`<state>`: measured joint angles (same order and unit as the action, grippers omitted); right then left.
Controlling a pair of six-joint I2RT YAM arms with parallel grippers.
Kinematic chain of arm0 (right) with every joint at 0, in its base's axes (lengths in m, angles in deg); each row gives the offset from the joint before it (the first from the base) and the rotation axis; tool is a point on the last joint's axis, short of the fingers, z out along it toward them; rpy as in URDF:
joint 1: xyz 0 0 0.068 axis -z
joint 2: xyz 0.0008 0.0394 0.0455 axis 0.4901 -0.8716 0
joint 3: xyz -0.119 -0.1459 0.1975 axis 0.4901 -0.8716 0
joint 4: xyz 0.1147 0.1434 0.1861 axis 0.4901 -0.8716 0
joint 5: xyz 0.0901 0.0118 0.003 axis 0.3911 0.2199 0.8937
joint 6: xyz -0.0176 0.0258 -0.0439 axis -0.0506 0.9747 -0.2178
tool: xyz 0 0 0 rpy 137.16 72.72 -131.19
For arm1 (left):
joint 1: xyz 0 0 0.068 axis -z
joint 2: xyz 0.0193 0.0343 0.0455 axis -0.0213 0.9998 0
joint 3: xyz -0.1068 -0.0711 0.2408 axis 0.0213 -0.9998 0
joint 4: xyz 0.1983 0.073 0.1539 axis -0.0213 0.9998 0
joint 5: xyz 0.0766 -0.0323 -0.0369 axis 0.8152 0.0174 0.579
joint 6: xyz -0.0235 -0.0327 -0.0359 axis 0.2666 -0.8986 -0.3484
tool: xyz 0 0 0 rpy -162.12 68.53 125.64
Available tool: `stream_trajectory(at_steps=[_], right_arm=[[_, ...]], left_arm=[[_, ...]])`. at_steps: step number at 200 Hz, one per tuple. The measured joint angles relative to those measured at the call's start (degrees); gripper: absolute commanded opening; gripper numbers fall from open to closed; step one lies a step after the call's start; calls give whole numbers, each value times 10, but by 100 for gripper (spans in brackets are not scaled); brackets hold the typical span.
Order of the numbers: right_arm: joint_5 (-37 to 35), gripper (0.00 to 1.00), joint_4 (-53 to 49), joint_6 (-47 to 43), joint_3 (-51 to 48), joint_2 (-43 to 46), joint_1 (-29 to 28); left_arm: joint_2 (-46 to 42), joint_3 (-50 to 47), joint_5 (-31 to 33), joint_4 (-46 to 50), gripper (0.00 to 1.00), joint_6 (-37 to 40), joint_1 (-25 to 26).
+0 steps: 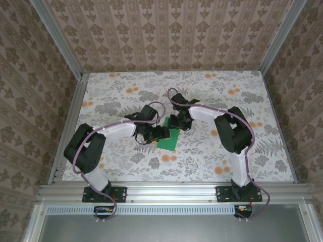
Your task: Fold a paper plane with a square sheet of paper (pick it up from the middle)
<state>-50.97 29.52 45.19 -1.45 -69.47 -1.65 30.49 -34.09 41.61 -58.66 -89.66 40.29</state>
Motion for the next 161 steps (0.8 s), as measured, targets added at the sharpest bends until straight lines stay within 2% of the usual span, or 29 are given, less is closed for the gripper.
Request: stream_trajectory(at_steps=[161], right_arm=[[0, 47, 0, 0, 0, 0, 0]], left_arm=[[44, 34, 14, 51, 78, 19, 18]])
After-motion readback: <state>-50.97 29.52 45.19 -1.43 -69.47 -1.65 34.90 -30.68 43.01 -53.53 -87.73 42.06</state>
